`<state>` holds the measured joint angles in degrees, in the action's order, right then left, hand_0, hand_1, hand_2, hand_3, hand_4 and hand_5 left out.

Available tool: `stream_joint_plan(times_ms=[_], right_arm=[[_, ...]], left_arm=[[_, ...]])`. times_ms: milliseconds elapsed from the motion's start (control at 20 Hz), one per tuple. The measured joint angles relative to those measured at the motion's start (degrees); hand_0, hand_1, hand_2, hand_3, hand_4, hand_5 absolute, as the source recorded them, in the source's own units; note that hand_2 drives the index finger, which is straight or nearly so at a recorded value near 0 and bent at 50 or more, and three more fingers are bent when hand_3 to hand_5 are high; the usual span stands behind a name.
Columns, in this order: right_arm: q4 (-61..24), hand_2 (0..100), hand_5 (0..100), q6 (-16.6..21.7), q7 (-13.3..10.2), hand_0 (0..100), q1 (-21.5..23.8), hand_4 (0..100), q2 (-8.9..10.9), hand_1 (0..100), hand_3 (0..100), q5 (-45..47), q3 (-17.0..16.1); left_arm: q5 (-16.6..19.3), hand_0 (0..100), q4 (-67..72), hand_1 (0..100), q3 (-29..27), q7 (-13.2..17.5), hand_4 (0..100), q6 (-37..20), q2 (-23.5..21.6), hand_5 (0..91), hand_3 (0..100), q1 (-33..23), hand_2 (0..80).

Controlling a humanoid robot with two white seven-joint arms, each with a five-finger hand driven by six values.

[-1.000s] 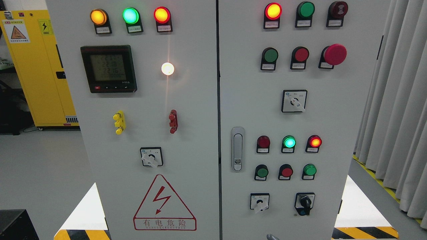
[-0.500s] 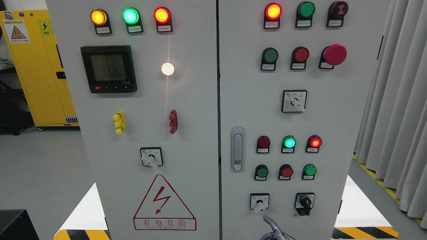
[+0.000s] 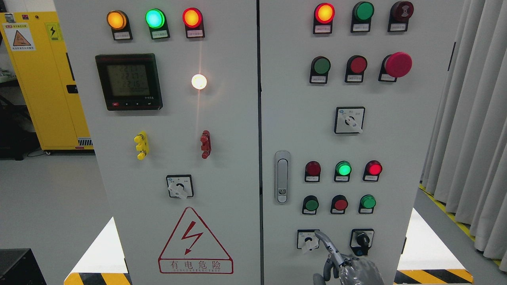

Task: Press green start button
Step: 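Raise the right hand toward the green push button in the lower row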

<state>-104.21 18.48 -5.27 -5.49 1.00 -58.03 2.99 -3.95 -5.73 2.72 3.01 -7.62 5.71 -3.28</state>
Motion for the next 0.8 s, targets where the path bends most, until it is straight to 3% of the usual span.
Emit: stream_joint_plan(times_ms=[500,800], right_arm=[[4.07,0,100,-0.63,0.31,71,-4.81,100,0.90,96,92,-1.19,-1.77],[6.13,0,100,-1.27,0.31,71,-6.57,100,1.10,96,92,-1.37,-1.16]], left_arm=[[0.00,12,0.00,56,0.00,0.00,0,0.00,0.00,0.0,0,0.01,0.0],[0.00,12,0.00,56,0.00,0.00,0,0.00,0.00,0.0,0,0.01,0.0]])
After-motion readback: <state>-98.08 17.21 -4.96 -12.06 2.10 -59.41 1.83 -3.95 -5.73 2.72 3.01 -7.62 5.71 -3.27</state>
